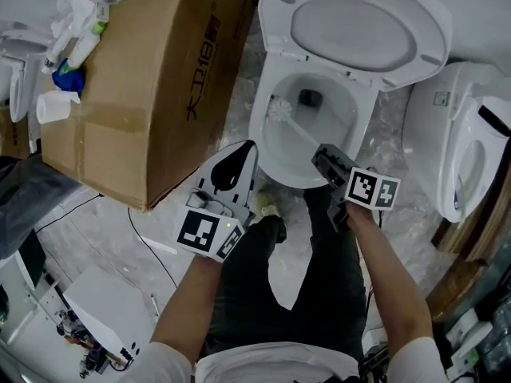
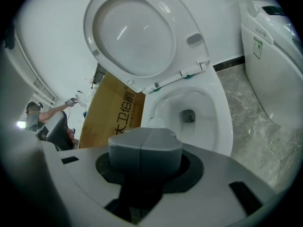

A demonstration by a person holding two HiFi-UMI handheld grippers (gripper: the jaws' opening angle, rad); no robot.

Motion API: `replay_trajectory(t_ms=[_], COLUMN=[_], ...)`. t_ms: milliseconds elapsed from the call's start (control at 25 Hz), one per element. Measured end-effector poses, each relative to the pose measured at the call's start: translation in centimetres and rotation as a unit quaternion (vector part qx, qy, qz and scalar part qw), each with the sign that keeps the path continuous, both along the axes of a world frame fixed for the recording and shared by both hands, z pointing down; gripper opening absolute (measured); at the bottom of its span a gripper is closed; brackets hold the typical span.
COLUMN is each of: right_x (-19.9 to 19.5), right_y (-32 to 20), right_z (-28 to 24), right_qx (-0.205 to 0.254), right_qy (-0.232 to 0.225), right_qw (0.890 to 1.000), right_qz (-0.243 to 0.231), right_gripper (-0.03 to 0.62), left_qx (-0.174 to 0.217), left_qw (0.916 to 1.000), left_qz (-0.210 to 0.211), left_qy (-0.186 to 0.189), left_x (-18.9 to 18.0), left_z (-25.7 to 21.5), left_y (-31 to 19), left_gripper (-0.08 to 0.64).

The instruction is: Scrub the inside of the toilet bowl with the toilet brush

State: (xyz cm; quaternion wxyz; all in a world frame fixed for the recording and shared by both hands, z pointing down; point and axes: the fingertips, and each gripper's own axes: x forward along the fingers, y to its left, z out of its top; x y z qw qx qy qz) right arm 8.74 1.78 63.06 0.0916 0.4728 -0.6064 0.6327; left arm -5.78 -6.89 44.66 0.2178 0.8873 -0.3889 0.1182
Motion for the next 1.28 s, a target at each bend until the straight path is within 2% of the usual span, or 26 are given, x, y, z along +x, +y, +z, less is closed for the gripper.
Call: replay_trajectory(t_ms=[360,600,720,840,960,1280], right_x=[-0.6,0.1,0.9,1.8,2.9,6.3], right_y=[3.8,6.0,6.9,7.7,8.3,8.5], right_z=[-0.6,-1.1,-1.3,-1.6,-2.0,-3.4], right_qx=[-0.028,-0.044,-0.048,-0.048,-0.047,-0.044], right_qy=[0.005,0.018,0.034,0.055,0.076,0.157], right_qw=[0.996,0.984,0.974,0.961,0.944,0.873], right_qz=[-0.081,-0.171,-0.217,-0.266,-0.318,-0.459], right_gripper=[0.156,0.156,0.156,0.156,0.155,0.155], left_qx=[-0.011,-0.013,-0.016,-0.018,-0.02,-0.027], left_qw=[0.9999,0.9996,0.9994,0.9992,0.9991,0.9987], left_qz=[-0.011,-0.02,-0.027,-0.031,-0.033,-0.037], left_qy=[0.004,0.013,0.015,0.016,0.016,0.023], left_x=[-0.8,-0.5,-0.6,-0.7,-0.7,0.1], left_z=[-0.2,-0.6,-0.6,-0.6,-0.5,-0.2], left_y=[1.3,1.3,1.4,1.5,1.4,1.4], left_gripper=[0.008,0.008,0.008,0.008,0.008,0.008])
